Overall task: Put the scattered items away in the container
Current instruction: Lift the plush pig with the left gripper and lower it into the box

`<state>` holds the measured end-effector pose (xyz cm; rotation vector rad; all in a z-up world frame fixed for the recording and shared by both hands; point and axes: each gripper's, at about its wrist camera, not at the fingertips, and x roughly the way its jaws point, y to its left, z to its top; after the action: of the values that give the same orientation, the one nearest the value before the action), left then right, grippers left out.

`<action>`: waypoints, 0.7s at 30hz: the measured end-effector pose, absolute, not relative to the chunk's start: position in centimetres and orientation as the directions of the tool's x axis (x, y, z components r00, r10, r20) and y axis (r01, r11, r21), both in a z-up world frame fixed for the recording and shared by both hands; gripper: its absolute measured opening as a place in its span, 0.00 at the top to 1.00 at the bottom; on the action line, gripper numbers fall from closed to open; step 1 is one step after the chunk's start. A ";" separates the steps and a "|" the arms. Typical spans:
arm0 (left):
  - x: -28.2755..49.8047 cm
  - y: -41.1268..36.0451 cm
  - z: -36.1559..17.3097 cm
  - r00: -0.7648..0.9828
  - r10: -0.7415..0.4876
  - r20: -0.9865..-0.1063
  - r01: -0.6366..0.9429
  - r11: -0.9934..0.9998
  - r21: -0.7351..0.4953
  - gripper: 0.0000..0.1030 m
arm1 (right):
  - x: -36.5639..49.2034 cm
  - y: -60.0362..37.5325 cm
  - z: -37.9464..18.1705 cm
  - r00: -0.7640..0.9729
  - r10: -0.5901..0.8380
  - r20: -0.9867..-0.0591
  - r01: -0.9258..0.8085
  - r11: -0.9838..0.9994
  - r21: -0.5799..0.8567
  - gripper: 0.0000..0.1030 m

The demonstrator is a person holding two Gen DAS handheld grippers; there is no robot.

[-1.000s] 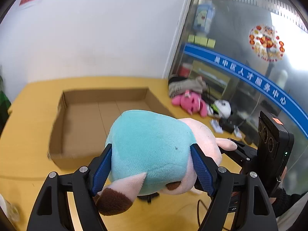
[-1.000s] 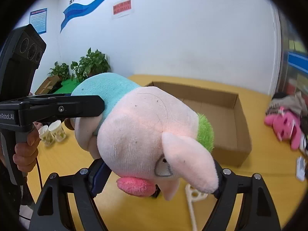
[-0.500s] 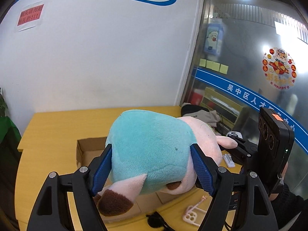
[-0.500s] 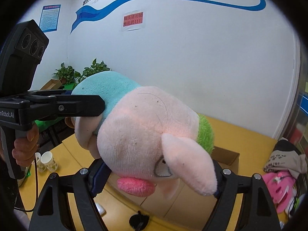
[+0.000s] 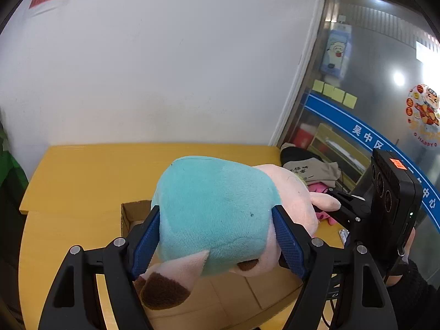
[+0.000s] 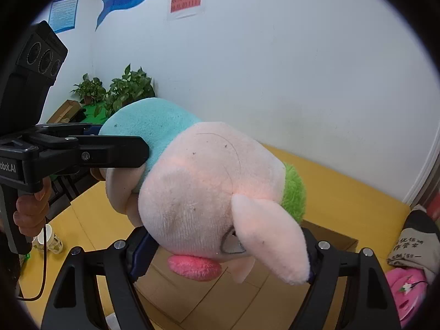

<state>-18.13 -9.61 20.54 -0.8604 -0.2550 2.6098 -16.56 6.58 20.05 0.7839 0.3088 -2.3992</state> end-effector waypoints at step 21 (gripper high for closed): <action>-31.3 -11.3 5.6 -0.586 0.340 -0.735 -0.145 -0.937 -0.318 0.20 | -29.0 2.2 4.3 -0.518 -0.393 -0.760 0.590 -0.807 0.016 0.21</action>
<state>-31.26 -11.34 5.58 -1.2551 -0.3255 2.5559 -28.95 2.25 4.30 1.0692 0.3295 -2.3061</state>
